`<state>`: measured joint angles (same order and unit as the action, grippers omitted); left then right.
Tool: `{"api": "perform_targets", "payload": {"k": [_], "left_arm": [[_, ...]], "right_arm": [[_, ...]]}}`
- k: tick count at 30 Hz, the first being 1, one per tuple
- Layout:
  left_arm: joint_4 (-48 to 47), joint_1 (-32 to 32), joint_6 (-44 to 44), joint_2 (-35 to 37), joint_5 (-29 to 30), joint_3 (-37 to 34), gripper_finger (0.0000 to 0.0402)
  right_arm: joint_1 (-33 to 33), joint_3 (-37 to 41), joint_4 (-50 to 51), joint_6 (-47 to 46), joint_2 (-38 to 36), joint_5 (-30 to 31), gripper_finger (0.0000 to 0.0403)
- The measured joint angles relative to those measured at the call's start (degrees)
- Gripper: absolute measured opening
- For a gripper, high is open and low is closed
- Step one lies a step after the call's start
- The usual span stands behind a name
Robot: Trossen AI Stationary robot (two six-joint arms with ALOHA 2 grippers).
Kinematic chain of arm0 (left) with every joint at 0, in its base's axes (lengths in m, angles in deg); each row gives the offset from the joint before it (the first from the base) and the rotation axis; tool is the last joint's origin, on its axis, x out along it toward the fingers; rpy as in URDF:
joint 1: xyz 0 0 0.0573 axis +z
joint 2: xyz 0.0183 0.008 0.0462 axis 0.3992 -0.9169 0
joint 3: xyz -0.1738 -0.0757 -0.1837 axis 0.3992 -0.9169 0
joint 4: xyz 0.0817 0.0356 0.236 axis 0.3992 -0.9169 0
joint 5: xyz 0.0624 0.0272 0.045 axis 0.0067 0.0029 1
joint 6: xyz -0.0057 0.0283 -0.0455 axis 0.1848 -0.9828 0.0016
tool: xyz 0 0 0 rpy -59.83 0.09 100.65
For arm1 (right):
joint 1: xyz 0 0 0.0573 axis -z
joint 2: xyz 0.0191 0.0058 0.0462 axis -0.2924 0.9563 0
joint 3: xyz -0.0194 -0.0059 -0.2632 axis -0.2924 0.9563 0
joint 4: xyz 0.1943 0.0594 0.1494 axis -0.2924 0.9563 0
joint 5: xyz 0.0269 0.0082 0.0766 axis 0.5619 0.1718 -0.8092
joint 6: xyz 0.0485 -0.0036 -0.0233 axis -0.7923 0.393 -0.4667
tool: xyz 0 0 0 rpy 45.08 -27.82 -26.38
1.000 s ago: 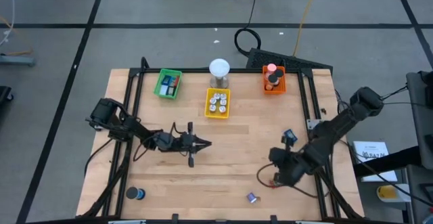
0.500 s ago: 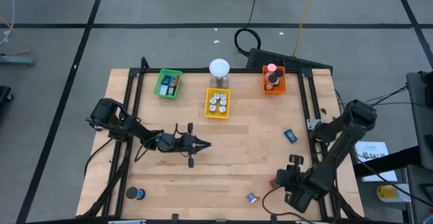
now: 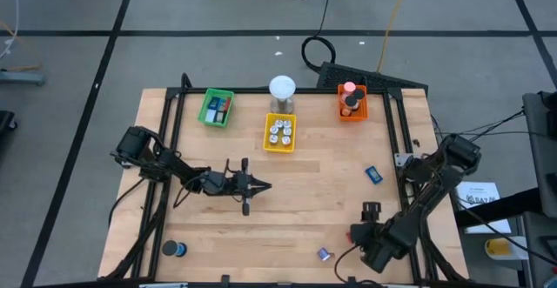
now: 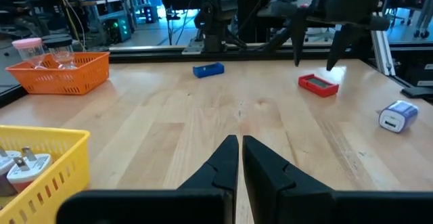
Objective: Pick & Place Office items
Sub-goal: Put the red digital clock into the green bin
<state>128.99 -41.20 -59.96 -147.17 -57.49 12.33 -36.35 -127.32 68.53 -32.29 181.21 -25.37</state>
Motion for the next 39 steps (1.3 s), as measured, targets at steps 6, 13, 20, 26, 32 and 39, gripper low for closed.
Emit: {"api": "perform_targets", "payload": {"k": [6, 13, 20, 26, 32, 39], "left_arm": [[-1.3, 0.0, 0.0, 0.0, 0.0, 0.0, 0.0026], [-1.6, 0.0, 0.1, 0.0, 0.0, 0.0, 0.0026], [-2.6, 0.0, 0.2, 0.3, 0.7, -0.4, 0.0026], [-2.6, -0.1, 0.5, 8.5, 6.1, -6.9, 0.0026], [-2.4, -0.5, 2.4, 15.1, 12.2, -13.0, 0.0026], [-2.6, -0.4, 3.5, 15.4, 15.0, -14.1, 0.0026]], "right_arm": [[2.1, 5.7, -8.6, 4.4, 0.0, -3.4, 0.0249], [2.8, 8.2, -12.6, 6.0, -0.1, -6.2, 0.0218], [2.7, 9.5, -16.2, 4.9, -0.6, -6.4, 0.0155], [5.1, 9.6, -22.4, 5.3, -3.8, -2.1, 0.0152], [12.8, 9.5, -39.1, 18.8, -3.6, 9.4, 0.0152], [27.5, 9.4, -51.2, 27.5, -1.1, 9.7, 0.0152]]}}
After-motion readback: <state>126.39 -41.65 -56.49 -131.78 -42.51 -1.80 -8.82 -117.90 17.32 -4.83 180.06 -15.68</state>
